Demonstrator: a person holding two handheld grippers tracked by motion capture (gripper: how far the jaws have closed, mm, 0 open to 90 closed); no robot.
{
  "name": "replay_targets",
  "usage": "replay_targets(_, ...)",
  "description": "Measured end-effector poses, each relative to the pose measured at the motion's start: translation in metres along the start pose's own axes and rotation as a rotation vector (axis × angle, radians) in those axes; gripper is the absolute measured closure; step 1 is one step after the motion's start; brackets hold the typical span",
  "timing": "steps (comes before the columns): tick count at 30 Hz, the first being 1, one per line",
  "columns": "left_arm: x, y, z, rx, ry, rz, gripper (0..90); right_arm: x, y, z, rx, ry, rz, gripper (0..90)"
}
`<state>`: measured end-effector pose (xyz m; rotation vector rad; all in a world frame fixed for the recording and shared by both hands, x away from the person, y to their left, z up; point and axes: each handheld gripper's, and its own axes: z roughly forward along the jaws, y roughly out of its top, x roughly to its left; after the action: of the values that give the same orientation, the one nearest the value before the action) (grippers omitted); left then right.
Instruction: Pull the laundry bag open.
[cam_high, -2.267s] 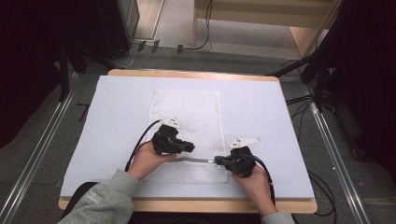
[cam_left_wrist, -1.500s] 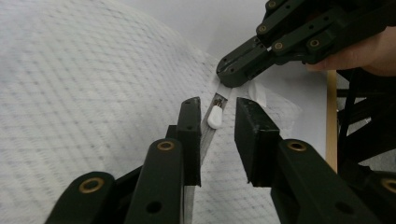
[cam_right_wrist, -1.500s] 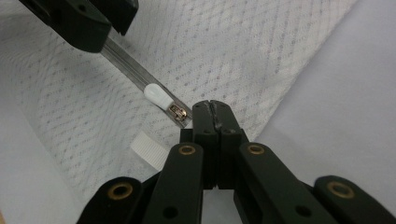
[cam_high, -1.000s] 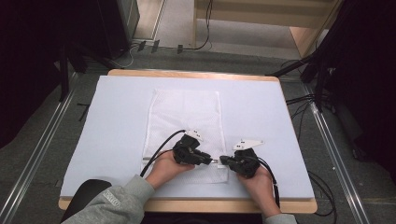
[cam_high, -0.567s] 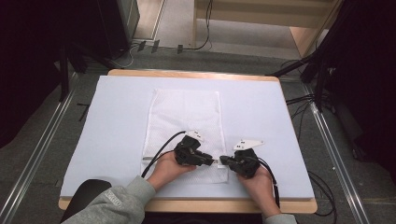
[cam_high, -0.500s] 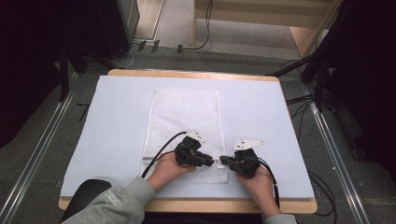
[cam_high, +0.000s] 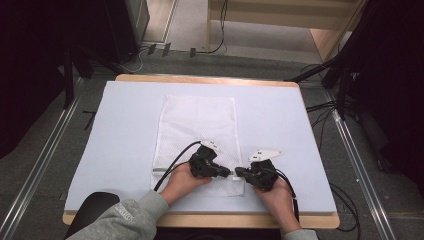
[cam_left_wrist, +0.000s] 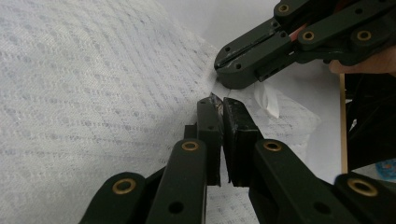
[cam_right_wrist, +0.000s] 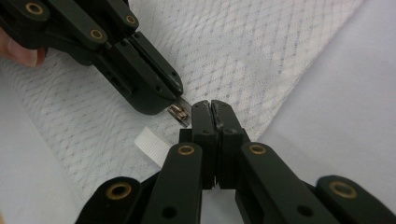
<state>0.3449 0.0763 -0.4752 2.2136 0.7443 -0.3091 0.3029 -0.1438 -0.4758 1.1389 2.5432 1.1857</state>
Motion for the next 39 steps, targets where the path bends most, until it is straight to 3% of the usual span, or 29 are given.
replay_targets(4, 0.003, 0.001, -0.002, 0.006, -0.023, -0.043, 87.8, 0.001, -0.001, 0.000, -0.009, -0.009, -0.054, 90.0)
replay_targets(7, 0.004, 0.003, -0.003, 0.009, -0.032, -0.048, 87.9, 0.001, -0.002, 0.000, -0.012, -0.007, -0.039, 90.0)
replay_targets(9, 0.003, 0.003, -0.004, 0.015, -0.028, -0.046, 88.0, 0.003, -0.002, 0.001, -0.012, -0.018, -0.063, 90.0)
replay_targets(15, 0.003, 0.003, -0.005, 0.038, -0.035, -0.052, 88.1, 0.003, -0.003, 0.000, -0.019, -0.010, -0.068, 90.0)
replay_targets(21, 0.008, 0.003, -0.010, 0.046, -0.057, -0.105, 88.3, 0.003, -0.004, 0.001, -0.022, -0.011, -0.068, 90.0)
replay_targets(25, 0.007, 0.002, -0.015, 0.059, -0.050, -0.084, 88.3, 0.003, -0.005, 0.001, -0.025, -0.010, -0.062, 90.0)
replay_targets(31, 0.013, -0.001, -0.022, 0.060, -0.058, -0.106, 88.3, 0.003, -0.005, 0.000, -0.024, -0.010, -0.061, 90.0)
replay_targets(39, 0.015, -0.007, -0.035, 0.066, -0.047, -0.091, 88.3, 0.001, -0.005, 0.000, -0.024, 0.001, -0.057, 90.0)
